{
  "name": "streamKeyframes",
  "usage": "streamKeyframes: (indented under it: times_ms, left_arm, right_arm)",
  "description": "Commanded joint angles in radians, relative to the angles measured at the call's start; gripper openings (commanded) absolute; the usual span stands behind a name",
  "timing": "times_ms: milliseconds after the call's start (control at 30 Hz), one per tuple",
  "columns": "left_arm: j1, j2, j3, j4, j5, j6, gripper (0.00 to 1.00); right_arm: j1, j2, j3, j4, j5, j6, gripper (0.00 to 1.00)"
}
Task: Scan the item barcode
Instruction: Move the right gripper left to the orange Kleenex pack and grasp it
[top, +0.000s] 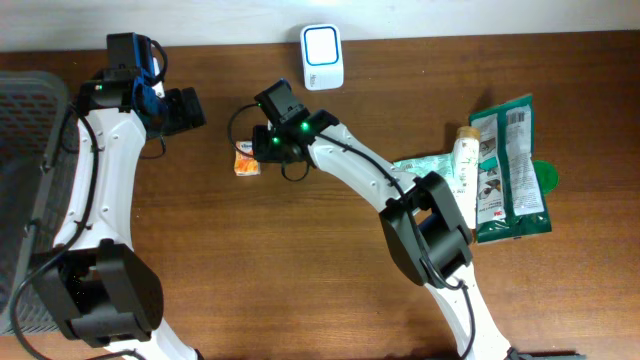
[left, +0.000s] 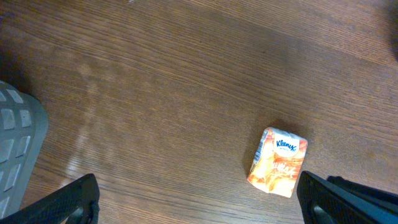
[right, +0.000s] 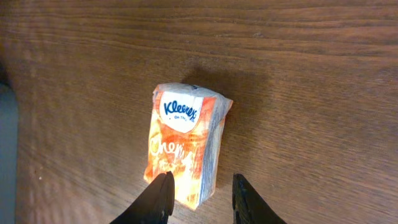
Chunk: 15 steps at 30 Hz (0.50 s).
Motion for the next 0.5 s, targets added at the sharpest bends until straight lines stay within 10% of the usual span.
streamKeyframes:
  times_ms: [0,467]
  left_arm:
    - [0.003,-0.013,-0.001,0.001,0.007,0.008,0.99]
    - [0.003,-0.013,-0.001,0.001,0.007,0.008,0.99]
  right_arm:
    - [0.009,0.038,0.007,0.019,0.034,0.021,0.28]
    - [0.052,0.113,0.007,0.1,0.003,-0.022,0.27]
